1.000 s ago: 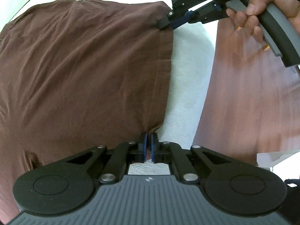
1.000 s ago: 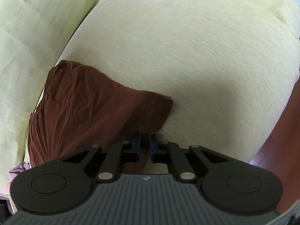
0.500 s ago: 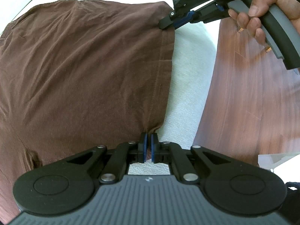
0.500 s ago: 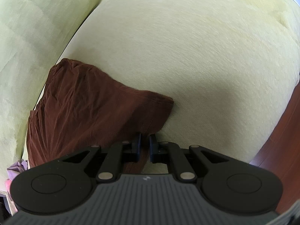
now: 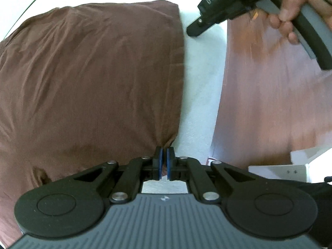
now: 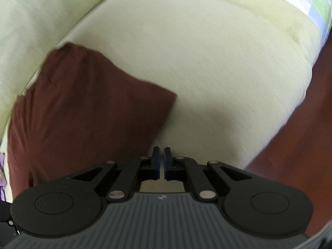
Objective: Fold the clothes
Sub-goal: 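Open both grippers and release the folded shorts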
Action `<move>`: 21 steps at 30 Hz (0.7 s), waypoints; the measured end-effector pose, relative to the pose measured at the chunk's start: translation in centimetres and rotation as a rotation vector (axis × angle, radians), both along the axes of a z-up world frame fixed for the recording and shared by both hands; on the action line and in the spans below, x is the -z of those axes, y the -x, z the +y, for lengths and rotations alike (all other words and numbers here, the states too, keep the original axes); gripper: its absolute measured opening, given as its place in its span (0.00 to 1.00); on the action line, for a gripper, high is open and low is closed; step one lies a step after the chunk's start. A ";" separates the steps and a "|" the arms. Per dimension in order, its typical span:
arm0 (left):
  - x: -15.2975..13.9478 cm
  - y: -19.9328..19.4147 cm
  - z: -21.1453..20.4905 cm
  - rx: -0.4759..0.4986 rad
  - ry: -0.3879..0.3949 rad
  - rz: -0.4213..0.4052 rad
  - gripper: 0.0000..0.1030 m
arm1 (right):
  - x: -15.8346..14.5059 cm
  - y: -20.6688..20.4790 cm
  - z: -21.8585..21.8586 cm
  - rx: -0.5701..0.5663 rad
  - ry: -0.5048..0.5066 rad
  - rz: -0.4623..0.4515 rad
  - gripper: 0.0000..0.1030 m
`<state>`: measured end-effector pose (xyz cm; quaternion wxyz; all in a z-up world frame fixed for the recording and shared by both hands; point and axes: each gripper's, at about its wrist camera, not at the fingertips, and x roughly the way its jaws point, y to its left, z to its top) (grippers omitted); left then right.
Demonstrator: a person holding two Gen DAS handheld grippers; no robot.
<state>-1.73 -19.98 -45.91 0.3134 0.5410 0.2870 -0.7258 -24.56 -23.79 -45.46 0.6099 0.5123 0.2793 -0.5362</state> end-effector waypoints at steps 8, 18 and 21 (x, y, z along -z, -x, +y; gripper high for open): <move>0.0 0.9 0.9 0.009 0.015 -0.015 0.29 | -1.0 0.7 -2.6 0.110 0.118 -0.066 0.29; -1.2 2.7 5.4 -0.089 -0.018 0.057 0.36 | -2.1 -0.4 -2.9 -0.010 0.112 0.327 0.31; -2.2 1.3 6.4 -0.212 -0.029 0.088 0.36 | -4.1 -2.1 -1.9 -0.118 0.179 0.173 0.31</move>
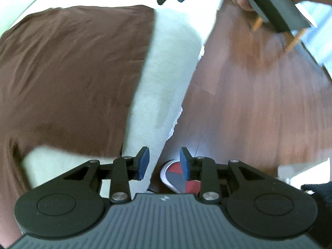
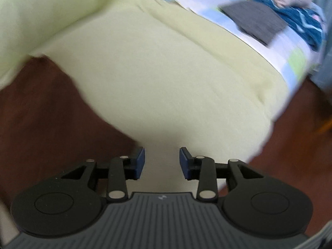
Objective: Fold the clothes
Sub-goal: 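Open both grippers and release the folded shorts, then move both grippers back over the folded brown shorts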
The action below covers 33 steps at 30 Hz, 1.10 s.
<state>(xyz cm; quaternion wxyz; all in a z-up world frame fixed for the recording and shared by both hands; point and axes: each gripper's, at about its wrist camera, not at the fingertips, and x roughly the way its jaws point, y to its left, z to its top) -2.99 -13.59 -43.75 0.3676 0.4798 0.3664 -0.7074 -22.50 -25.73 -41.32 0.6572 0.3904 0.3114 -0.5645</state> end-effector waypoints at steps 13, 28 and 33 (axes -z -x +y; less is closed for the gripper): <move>0.5 -9.0 5.7 -0.374 -0.105 -0.158 0.36 | 5.4 -13.5 7.8 -0.695 -0.150 -0.045 0.14; -1.4 -29.4 6.0 -0.695 0.099 -0.262 0.38 | 1.5 -25.1 13.3 -0.791 -0.061 -0.060 0.24; 0.4 -34.4 3.1 -0.664 0.144 -0.229 0.38 | 3.0 -33.2 14.6 -0.753 0.001 -0.090 0.25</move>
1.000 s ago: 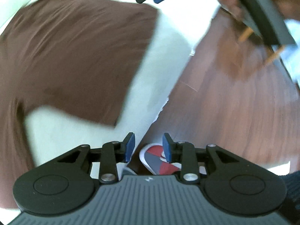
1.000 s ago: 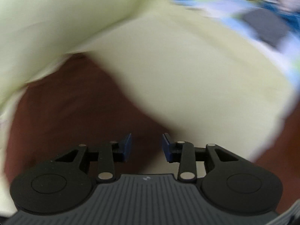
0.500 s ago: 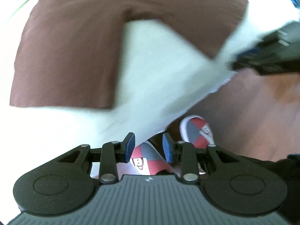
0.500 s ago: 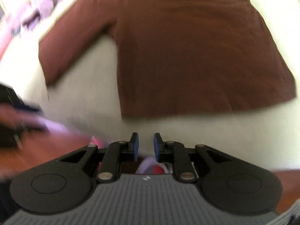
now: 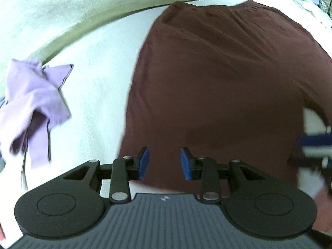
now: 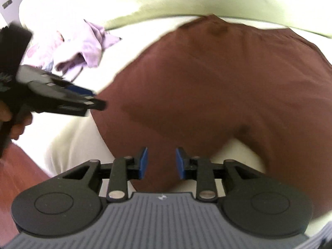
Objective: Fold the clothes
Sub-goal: 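Move both grippers back over the folded brown shorts, then grasp the shorts waistband with the right gripper while the left gripper grasps it too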
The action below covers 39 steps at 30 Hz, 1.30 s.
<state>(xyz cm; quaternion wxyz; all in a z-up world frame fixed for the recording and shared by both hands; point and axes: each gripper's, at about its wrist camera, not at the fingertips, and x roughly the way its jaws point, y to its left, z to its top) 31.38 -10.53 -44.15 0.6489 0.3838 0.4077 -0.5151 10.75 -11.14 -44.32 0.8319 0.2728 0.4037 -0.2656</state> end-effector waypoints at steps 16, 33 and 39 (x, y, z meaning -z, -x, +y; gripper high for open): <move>1.0 -5.4 8.0 -0.028 -0.086 0.137 0.35 | 0.2 -1.6 4.9 0.095 -0.030 0.193 0.37; -4.8 -7.9 -10.7 0.087 0.127 0.163 0.37 | -3.1 -8.1 -9.8 0.108 0.206 0.005 0.01; -3.0 -7.9 -17.0 0.165 0.110 0.149 0.36 | -1.7 -11.0 -18.2 0.129 0.244 -0.043 0.06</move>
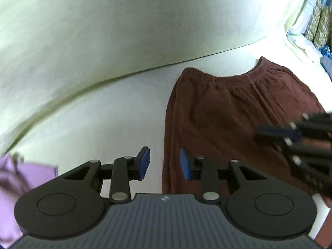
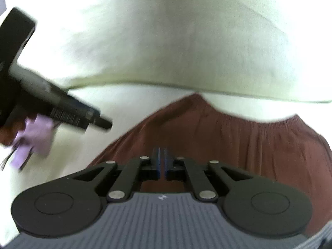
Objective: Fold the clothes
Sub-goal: 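Grasp the shorts waistband with the right gripper while the left gripper grasps it too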
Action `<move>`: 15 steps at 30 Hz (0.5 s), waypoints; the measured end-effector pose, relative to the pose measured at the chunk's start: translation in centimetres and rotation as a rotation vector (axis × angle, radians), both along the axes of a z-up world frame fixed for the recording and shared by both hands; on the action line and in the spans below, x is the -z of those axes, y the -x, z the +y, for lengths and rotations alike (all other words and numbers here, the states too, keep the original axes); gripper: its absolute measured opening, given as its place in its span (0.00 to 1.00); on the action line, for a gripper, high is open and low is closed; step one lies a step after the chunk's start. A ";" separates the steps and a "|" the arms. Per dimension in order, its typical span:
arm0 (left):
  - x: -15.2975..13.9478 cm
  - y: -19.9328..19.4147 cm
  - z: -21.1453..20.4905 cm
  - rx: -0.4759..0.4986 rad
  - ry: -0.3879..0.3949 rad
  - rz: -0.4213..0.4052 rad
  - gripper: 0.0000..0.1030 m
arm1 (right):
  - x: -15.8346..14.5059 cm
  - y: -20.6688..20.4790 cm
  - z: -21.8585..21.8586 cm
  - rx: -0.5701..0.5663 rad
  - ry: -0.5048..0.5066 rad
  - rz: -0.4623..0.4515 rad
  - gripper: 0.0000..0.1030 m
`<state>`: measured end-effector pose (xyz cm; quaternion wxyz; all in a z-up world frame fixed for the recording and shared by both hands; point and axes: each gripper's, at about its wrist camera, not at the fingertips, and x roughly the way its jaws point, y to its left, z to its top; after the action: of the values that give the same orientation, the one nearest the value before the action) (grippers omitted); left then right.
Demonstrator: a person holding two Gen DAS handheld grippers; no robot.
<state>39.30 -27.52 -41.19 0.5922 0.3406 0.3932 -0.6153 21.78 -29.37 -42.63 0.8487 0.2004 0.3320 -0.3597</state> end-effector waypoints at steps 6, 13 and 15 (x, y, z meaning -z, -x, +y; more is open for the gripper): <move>2.4 -1.0 -5.9 0.057 -0.036 0.117 0.09 | 1.9 -0.6 -3.4 0.073 -0.022 -0.040 0.16; 4.9 -2.5 -10.4 0.110 -0.092 0.228 0.04 | 3.4 -1.3 -2.7 0.055 -0.035 -0.030 0.17; 5.0 -2.5 -10.9 0.130 -0.098 0.239 0.04 | 3.4 -2.2 -1.6 0.022 -0.030 -0.021 0.17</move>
<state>41.80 -38.44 -46.20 0.4828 0.3183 0.4674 -0.6687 23.97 -30.92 -45.99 0.8451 0.2204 0.3262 -0.3617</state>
